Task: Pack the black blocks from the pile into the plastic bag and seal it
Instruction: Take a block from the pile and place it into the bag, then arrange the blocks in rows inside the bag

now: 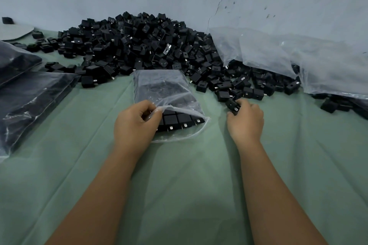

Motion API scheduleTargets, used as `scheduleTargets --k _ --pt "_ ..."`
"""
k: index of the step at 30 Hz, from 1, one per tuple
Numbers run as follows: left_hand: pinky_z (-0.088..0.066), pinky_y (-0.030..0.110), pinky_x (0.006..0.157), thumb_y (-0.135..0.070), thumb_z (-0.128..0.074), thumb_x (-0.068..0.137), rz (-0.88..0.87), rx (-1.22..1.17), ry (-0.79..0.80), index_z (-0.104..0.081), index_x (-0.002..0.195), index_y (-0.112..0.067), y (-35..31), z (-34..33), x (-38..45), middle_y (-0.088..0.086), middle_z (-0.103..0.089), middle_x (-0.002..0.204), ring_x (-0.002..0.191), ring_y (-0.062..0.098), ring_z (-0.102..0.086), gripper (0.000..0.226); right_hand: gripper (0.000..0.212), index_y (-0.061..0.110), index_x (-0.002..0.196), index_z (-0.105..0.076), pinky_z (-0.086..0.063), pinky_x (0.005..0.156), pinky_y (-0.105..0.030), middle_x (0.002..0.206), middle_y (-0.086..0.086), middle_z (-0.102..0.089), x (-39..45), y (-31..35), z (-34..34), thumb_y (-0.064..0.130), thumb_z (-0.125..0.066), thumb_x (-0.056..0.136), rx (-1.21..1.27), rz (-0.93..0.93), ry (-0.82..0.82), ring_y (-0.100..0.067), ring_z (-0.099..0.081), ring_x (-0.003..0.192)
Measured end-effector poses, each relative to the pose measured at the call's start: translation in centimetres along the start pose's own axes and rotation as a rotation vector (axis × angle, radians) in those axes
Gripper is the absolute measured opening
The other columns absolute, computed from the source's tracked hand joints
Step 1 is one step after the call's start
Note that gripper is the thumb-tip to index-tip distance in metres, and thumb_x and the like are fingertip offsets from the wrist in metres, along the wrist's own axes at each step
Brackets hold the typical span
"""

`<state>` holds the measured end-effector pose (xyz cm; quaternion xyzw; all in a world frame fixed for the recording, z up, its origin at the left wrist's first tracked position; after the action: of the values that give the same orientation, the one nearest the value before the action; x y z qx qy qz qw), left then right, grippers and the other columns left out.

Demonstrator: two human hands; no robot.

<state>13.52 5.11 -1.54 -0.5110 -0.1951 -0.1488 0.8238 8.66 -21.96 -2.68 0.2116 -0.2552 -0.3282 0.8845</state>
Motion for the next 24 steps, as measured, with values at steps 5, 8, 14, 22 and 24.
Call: scheduleTargets --k 5,8,14,22,24 --pt "-0.042 0.036 0.054 -0.031 -0.069 0.088 -0.021 0.005 0.009 -0.061 0.067 -0.020 0.1 0.0 0.0 -0.004 -0.054 0.058 0.052 0.011 -0.044 0.024 0.024 0.012 0.105 -0.063 -0.041 0.078 -0.034 0.105 -0.006 -0.059 0.0 0.1 0.6 0.033 -0.056 0.094 0.183 -0.029 -0.090 -0.028 -0.053 0.103" --pt "-0.041 0.034 0.058 -0.033 -0.067 0.088 -0.025 0.042 0.010 -0.062 0.071 -0.021 -0.1 0.0 0.1 -0.005 -0.057 0.065 0.061 0.014 -0.050 0.021 0.024 0.016 0.099 -0.062 -0.044 0.070 -0.034 0.089 0.003 -0.059 -1.8 1.1 1.7 0.038 -0.052 0.093 0.403 -0.033 -0.236 -0.018 -0.056 0.083" --pt "-0.040 0.029 0.060 -0.037 -0.063 0.088 -0.111 0.044 0.079 -0.061 0.081 -0.027 -0.6 0.0 -0.1 -0.010 -0.058 0.075 0.067 0.007 -0.051 0.012 0.014 0.023 0.086 -0.067 -0.051 0.073 -0.033 0.083 0.008 -0.065 -9.2 7.1 2.0 0.024 -0.054 0.084 0.836 0.360 -0.112 -0.014 -0.062 0.080" --pt "-0.047 0.038 0.066 -0.034 -0.060 0.087 -0.149 0.039 0.019 -0.069 0.083 -0.014 -1.7 0.3 -0.3 -0.005 -0.058 0.081 0.076 0.016 -0.055 0.022 0.014 0.036 0.099 -0.066 -0.050 0.078 -0.020 0.094 0.020 -0.068 -10.2 9.9 -0.5 0.027 -0.060 0.091 0.666 0.311 0.118 0.002 -0.060 0.091" --pt "-0.046 0.036 0.068 -0.029 -0.059 0.081 -0.181 0.035 0.086 -0.067 0.084 -0.012 -1.9 0.3 -0.3 -0.003 -0.058 0.083 0.080 0.018 -0.054 0.019 0.004 0.034 0.094 -0.060 -0.050 0.068 -0.021 0.081 0.018 -0.066 -10.2 9.5 -0.9 0.035 -0.061 0.090 0.666 0.200 0.122 0.004 -0.059 0.080"
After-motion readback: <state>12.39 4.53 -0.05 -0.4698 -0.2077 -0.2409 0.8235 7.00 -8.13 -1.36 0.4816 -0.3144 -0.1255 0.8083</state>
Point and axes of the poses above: each hand's wrist, its own x-axis towards the middle knuckle, its own z-axis out of the back of the hand, y = z × x, the point moved 4 cm from there along x, towards the middle knuckle
